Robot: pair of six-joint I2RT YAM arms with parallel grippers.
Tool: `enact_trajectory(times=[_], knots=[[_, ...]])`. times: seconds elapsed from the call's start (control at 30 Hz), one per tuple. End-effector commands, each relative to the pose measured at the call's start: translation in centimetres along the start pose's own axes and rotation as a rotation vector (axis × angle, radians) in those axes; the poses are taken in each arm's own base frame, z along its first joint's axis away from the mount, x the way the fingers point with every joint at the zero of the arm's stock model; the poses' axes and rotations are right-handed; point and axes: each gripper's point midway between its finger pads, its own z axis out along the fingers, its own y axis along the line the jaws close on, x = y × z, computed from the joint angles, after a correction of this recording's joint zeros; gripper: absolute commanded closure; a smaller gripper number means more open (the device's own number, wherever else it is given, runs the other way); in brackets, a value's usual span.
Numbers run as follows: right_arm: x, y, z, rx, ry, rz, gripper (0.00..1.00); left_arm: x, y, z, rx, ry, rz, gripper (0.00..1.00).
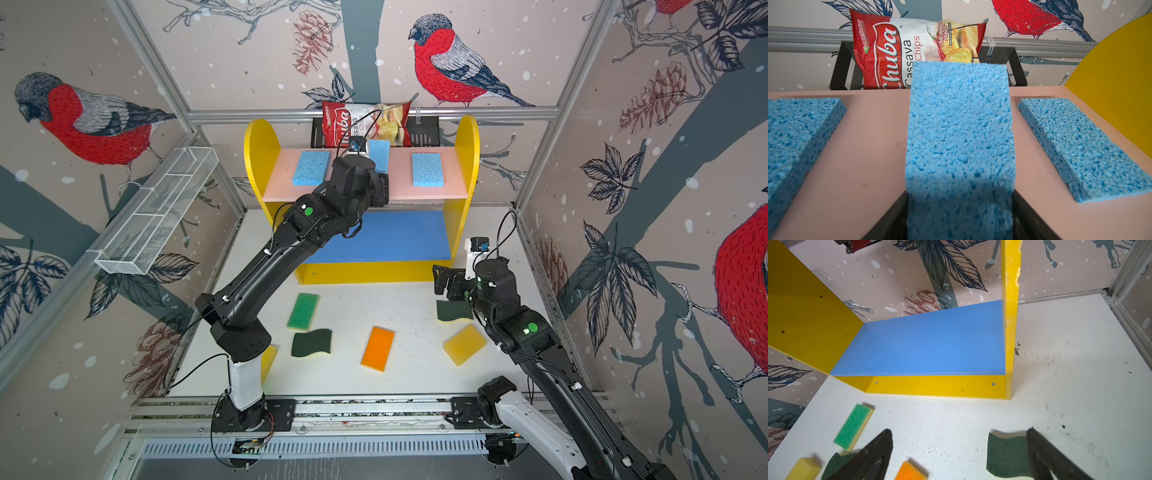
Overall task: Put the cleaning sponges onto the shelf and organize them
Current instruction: 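Move the held sponge over the pink shelf between the two sponges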
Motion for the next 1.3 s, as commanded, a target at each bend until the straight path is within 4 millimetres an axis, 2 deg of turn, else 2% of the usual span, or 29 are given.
enact_trajectory(times=[0.0,0.6,0.73,1.27], knots=[[-0.5,0.3,-0.1,-0.016,-0.022,-0.011,0.00,-0.9,0.1,0.1,-0.007,-0.034,-0.036,0.30],[0.1,0.3,0.1,-0.025,-0.014,-0.012,0.01,-0.5,0.6,1.5,-0.043,-0.026,-0.132,0.25],[0.1,0.4,0.1,-0.027,-0.014,-0.014,0.01,-0.5,0.7,1.6,-0.042,-0.024,-0.148,0.20],[-0.1,0.3,-0.2,-0.023,-0.025,-0.013,0.01,0.1,0.1,1.0,0.014,0.019,-0.170,0.17]])
